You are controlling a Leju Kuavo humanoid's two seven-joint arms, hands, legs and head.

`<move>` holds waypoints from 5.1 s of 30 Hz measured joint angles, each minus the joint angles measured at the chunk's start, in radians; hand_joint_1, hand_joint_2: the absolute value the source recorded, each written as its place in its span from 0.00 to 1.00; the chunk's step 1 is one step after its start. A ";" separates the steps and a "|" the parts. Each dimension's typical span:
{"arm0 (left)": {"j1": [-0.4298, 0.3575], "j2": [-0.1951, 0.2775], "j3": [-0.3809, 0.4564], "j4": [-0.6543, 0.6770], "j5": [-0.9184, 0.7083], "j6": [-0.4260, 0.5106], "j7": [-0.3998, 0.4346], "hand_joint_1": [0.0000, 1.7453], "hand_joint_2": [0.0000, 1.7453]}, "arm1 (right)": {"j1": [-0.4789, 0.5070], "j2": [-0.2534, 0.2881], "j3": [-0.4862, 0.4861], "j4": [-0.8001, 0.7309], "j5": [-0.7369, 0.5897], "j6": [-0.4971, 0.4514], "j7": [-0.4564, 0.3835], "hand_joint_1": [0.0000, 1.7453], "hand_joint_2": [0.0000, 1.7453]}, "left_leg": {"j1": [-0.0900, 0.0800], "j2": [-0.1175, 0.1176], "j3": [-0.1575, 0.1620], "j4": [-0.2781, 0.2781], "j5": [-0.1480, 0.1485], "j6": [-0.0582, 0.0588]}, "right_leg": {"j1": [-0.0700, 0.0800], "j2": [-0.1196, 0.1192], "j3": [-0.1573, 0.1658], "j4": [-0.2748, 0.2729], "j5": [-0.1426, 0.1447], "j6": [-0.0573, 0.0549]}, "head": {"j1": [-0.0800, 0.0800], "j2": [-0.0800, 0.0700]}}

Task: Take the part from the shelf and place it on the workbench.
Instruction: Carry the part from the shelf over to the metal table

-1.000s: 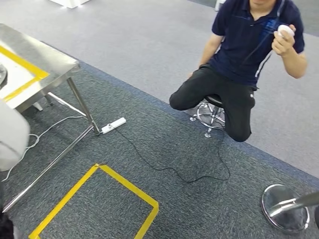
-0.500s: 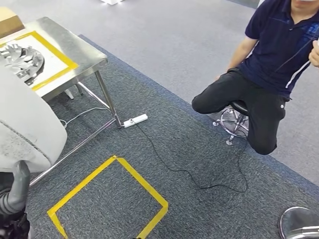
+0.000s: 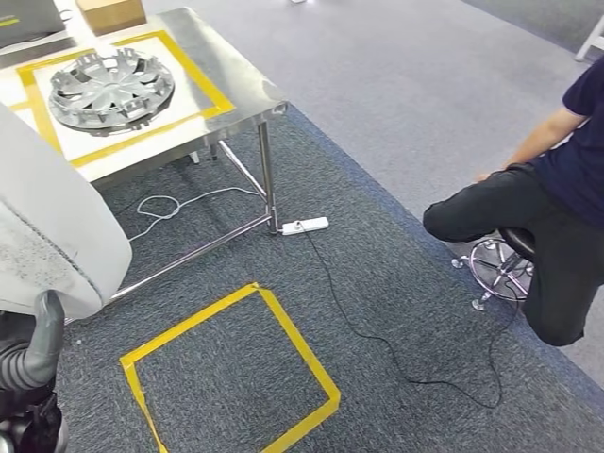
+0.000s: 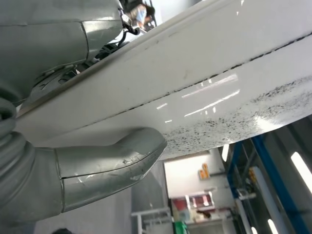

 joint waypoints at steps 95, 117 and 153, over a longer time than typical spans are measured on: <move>0.027 -0.006 0.072 0.015 0.036 0.036 0.017 1.00 1.00 | -0.004 0.002 -0.094 0.001 0.060 0.001 0.003 0.00 1.00 | 0.001 0.025 -0.113 0.217 -0.061 -0.039 | -0.006 0.011 0.136 -0.284 0.122 -0.046 | -0.003 0.000; 0.027 -0.007 0.073 0.015 0.035 0.042 0.018 1.00 1.00 | -0.004 0.004 -0.115 0.002 0.078 0.005 0.004 0.00 1.00 | -0.010 0.022 0.077 0.015 -0.081 -0.025 | 0.000 0.009 0.077 -0.273 0.159 -0.036 | 0.012 0.000; 0.029 -0.006 0.078 0.015 0.031 0.044 0.020 1.00 1.00 | -0.007 0.006 -0.126 0.000 0.095 0.006 0.002 0.00 1.00 | -0.005 0.024 -0.091 0.261 -0.166 -0.046 | -0.006 0.010 0.128 -0.288 0.124 -0.054 | -0.001 0.000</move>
